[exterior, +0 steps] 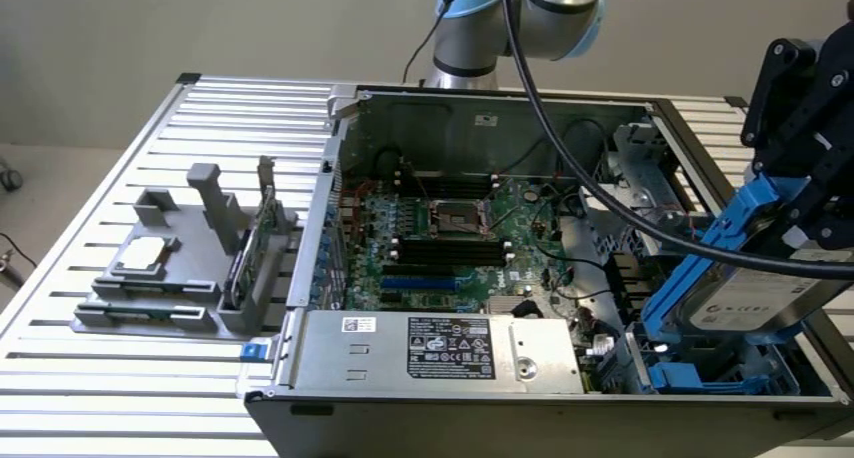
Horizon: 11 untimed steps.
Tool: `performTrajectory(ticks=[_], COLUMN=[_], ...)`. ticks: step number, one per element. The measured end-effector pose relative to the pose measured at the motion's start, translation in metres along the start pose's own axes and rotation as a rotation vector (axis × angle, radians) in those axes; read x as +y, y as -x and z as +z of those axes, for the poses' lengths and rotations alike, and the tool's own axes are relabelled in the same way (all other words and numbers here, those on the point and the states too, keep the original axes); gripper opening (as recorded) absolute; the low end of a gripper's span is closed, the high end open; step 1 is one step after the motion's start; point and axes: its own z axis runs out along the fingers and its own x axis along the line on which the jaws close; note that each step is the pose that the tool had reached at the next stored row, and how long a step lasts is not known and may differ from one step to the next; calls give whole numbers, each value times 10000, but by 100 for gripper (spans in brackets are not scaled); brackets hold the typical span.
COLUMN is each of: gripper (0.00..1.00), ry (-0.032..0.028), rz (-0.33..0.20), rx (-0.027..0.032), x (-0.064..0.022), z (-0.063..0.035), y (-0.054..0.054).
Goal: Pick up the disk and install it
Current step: 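Insert the disk into the insertion slot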
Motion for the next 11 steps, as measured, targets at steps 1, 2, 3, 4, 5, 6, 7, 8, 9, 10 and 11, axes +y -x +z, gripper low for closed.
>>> performTrajectory(ticks=[1,2,3,4,5,6,7,8,9,10,11], gripper=[33,33,33,33,33,33,33,33,33,33,33], ry=[9,13,22,29,36,43,50,58,67,79,94], rz=[1,2,2,3,2,1,2,3,3,3,5], rx=[-9,-11,-8,-11,-12,-13,-14,-12,-13,-12,-10], x=[-3,-5,-6,-7,-10,-14,-20,-24,-28,-31,-31], z=[12,22,29,38,48,58,66,72,79,82,84], y=[-2,-3,-3,-4,-5,-7,-8,-9,-11,-13,-15])
